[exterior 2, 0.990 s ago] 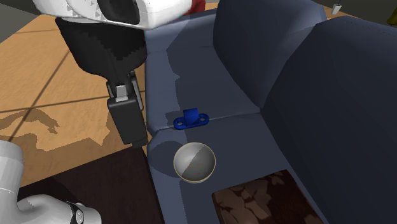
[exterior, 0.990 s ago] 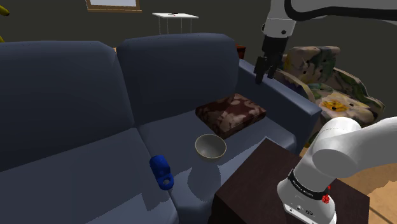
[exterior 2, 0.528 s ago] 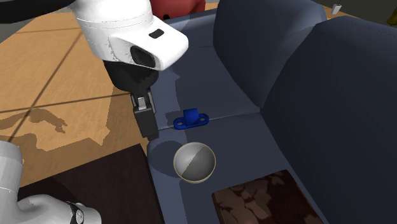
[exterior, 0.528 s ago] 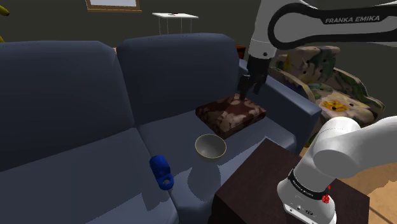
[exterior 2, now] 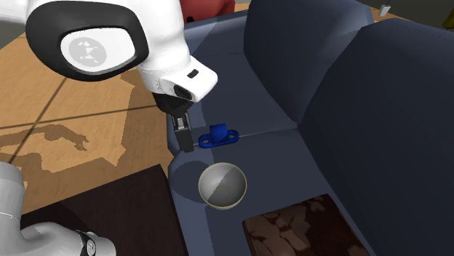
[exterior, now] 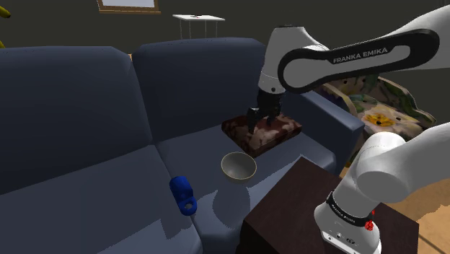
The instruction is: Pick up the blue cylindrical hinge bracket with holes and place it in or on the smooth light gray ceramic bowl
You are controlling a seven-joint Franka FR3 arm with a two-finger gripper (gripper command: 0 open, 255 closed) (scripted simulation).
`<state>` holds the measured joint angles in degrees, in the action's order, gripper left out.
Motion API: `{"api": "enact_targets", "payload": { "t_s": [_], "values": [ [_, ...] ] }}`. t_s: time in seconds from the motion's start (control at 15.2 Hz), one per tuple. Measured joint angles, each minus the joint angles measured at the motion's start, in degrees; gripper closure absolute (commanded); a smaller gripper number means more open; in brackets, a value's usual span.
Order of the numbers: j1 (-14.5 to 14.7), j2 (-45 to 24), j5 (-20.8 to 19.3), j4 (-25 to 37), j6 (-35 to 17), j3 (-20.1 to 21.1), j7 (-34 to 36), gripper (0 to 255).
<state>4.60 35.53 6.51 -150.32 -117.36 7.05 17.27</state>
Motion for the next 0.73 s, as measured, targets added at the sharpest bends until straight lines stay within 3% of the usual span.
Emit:
{"api": "enact_targets", "payload": {
  "t_s": [0.46,0.73],
  "values": [
    [1.3,-12.6,2.4,-0.7,-16.5,6.0,7.7,0],
    [0.9,-21.9,1.2,1.6,-25.3,9.3,13.0,0]
  ]
}}
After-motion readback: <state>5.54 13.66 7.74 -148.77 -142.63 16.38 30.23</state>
